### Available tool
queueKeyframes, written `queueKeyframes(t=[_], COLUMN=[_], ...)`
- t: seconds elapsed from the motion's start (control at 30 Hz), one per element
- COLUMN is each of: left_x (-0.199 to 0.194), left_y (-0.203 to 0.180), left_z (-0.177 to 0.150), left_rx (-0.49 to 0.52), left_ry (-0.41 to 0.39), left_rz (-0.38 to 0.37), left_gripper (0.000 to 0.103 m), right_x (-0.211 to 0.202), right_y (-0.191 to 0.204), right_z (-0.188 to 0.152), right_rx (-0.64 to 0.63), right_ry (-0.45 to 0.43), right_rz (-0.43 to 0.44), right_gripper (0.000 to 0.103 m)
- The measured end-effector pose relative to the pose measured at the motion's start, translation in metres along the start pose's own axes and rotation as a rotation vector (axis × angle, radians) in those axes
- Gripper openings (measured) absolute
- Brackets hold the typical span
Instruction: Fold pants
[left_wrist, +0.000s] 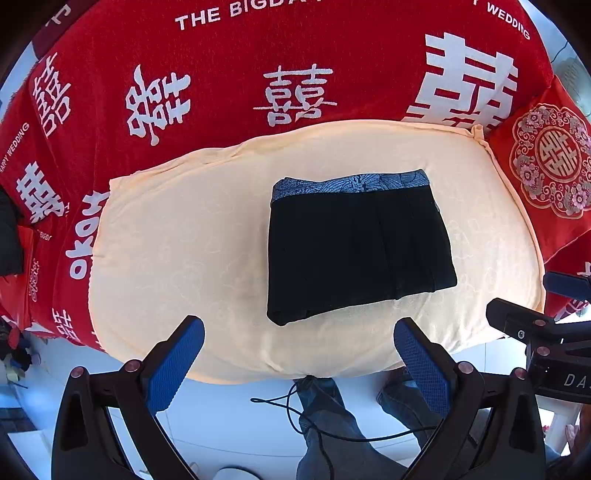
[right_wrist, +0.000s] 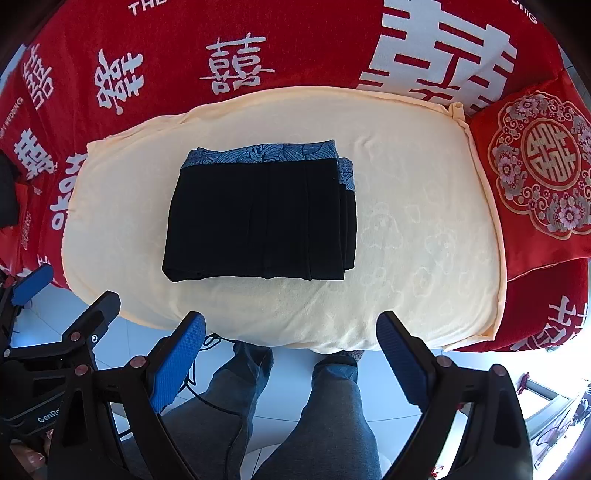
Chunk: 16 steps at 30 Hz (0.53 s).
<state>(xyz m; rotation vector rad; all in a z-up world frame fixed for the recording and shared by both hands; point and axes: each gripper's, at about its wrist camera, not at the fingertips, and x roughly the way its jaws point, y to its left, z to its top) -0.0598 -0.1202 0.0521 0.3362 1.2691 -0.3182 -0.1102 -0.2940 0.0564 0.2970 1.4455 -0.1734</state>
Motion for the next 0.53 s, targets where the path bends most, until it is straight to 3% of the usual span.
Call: queueKeyframes(t=[0.53], left_x=[0.0014], left_y=[-0.0013], left_z=[0.0003], left_rx=[-0.008], left_ry=[-0.010], left_rz=[-0.015], left_gripper=[0.103], right_x=[0.0031], right_y=[-0.0025], right_z=[0.0048], right_rx=[0.008], right_ry=[0.010], right_rz=[-0.006], right_gripper=[0.095])
